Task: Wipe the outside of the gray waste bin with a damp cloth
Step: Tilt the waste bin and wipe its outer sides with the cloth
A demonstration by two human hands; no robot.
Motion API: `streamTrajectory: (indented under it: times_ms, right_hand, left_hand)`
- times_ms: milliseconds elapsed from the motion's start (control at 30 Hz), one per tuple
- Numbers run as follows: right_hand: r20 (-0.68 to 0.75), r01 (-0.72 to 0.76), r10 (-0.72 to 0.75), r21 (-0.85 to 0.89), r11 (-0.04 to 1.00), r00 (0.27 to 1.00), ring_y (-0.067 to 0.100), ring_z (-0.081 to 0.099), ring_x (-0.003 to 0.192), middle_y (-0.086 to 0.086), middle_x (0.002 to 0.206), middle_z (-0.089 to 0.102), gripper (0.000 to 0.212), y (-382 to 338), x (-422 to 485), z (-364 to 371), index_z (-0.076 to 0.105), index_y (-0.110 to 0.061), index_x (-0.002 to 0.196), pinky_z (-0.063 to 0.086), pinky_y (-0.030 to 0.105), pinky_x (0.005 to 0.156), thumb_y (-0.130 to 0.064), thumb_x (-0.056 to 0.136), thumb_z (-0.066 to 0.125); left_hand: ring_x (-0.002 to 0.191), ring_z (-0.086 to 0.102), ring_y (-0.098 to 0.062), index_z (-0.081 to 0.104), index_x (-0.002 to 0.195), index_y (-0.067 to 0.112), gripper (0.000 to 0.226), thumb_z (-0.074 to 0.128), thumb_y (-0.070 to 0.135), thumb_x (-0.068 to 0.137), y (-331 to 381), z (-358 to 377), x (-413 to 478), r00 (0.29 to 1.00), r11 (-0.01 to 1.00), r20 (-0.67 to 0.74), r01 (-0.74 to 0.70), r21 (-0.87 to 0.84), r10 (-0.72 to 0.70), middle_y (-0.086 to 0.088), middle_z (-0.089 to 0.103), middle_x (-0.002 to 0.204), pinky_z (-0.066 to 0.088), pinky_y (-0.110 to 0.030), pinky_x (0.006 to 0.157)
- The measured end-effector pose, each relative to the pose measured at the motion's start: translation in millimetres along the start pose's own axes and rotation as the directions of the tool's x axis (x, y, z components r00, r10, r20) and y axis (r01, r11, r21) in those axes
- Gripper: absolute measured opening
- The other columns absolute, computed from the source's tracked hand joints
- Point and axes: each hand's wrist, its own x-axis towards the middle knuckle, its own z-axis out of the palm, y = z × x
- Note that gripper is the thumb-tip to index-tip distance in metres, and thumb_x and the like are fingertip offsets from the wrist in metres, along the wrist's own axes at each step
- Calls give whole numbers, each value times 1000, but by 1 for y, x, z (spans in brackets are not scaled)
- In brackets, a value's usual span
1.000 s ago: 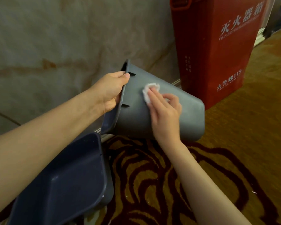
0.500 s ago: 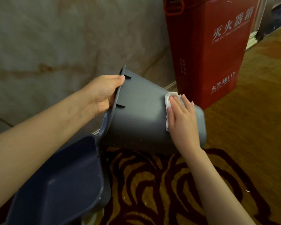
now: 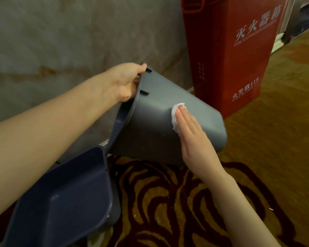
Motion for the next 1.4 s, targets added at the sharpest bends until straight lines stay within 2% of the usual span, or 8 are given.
streamTrajectory:
  times_ms: [167, 300, 567, 667, 933, 1067, 1200, 1400]
  right_hand:
    - [-59, -85, 88, 44, 995, 994, 1, 7, 136, 4, 153, 22, 60, 20, 19, -5, 17, -15, 144, 3, 20, 115, 5, 93, 39]
    - [-166, -74, 94, 119, 990, 982, 7, 17, 139, 5, 151, 29, 56, 11, 26, 5, 26, -14, 142, 11, 29, 118, 6, 92, 40]
    - [-373, 39, -21, 41, 998, 928, 21, 20, 141, 12, 149, 32, 55, -57, 50, 51, 30, -7, 141, 15, 38, 117, 6, 89, 44]
    - [-413, 7, -7, -2, 1000, 911, 19, 21, 141, 11, 149, 33, 50, -45, 46, 56, 30, -9, 141, 14, 39, 117, 0, 92, 37]
    - [-396, -514, 535, 166, 841, 746, 22, 23, 140, 9, 150, 31, 54, 64, 16, 51, 29, -12, 142, 18, 47, 116, 7, 92, 34]
    - [-350, -616, 666, 256, 745, 659, 28, 28, 137, 14, 146, 37, 50, 81, 21, 48, 32, -11, 139, 28, 50, 111, 7, 93, 32]
    - [-368, -493, 582, 313, 812, 725, 17, 18, 141, 6, 153, 25, 56, 52, 34, 57, 25, -14, 143, 15, 39, 118, 8, 93, 36]
    - [-433, -68, 185, 273, 960, 882, 20, 21, 140, 13, 148, 32, 53, -49, 56, 80, 34, -5, 138, 11, 37, 118, 14, 88, 39]
  left_hand:
    - [96, 67, -10, 61, 110, 19, 34, 49, 36, 82, -33, -36, -23, 913, 941, 405, -173, 291, 43, 6, 71, 104, 54, -19, 76]
    - [101, 65, -1, 58, 111, 29, 28, 40, 17, 94, -60, -45, -26, 921, 906, 339, -298, 299, 191, 14, 72, 104, 51, -10, 77]
    - [105, 63, -2, 60, 110, 32, 26, 42, 23, 94, -58, -41, -22, 908, 872, 294, -386, 301, 300, 7, 70, 110, 51, -14, 82]
    - [90, 69, -2, 64, 101, 26, 24, 43, 19, 93, -60, -39, -23, 909, 873, 266, -393, 288, 321, 10, 75, 91, 53, -13, 72]
    - [64, 66, 2, 65, 87, 20, 23, 44, 16, 94, -54, -43, -18, 927, 884, 154, -372, 281, 341, 9, 72, 71, 53, -13, 61]
    - [60, 64, 2, 65, 86, 17, 21, 46, 18, 93, -51, -40, -10, 938, 892, 114, -348, 290, 329, 3, 68, 78, 53, -13, 58]
    - [56, 64, 2, 64, 82, 14, 21, 47, 20, 93, -48, -36, 0, 952, 914, 85, -307, 265, 295, 1, 67, 77, 51, -15, 52]
    - [52, 59, -5, 55, 60, 19, 33, 47, 21, 92, -47, -36, 4, 961, 947, -47, -259, 188, 272, 6, 60, 55, 49, -19, 50]
